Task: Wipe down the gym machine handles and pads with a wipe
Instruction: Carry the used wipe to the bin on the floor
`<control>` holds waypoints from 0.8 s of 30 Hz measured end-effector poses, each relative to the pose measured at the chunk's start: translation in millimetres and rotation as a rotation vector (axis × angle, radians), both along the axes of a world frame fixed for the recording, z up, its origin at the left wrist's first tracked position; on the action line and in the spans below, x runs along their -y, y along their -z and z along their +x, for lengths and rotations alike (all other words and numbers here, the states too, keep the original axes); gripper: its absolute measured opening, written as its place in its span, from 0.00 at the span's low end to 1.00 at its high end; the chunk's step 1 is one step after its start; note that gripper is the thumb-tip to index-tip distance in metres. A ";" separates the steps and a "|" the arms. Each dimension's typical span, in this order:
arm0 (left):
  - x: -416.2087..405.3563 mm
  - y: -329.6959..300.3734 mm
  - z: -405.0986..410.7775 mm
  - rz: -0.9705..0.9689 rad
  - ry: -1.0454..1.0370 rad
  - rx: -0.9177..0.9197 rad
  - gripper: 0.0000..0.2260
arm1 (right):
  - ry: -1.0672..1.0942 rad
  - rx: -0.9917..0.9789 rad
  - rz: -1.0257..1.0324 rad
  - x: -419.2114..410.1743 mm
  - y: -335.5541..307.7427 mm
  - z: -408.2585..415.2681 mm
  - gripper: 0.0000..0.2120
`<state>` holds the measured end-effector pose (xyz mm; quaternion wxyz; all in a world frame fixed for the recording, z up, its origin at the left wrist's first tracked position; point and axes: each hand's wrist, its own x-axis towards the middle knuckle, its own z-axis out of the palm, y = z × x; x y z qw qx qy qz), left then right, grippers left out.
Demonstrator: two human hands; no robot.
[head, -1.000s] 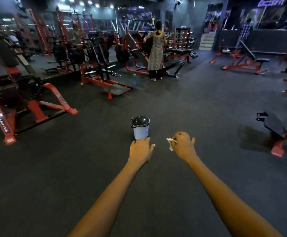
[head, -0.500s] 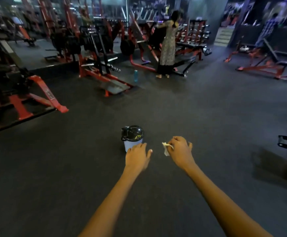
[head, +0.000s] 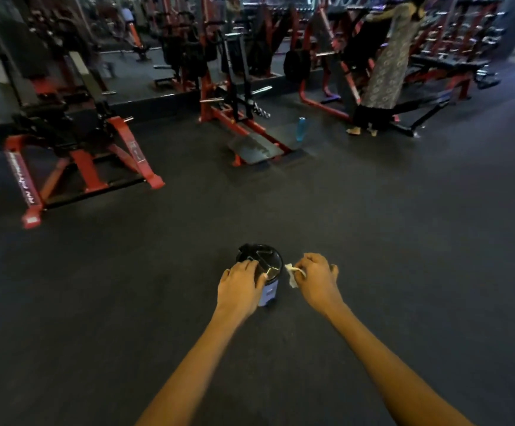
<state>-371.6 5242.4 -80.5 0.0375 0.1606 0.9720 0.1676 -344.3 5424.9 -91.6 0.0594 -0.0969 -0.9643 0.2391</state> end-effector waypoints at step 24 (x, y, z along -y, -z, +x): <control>-88.8 63.4 -373.4 -0.021 -0.247 0.154 0.21 | -0.199 0.279 -0.076 -93.0 66.2 -419.0 0.10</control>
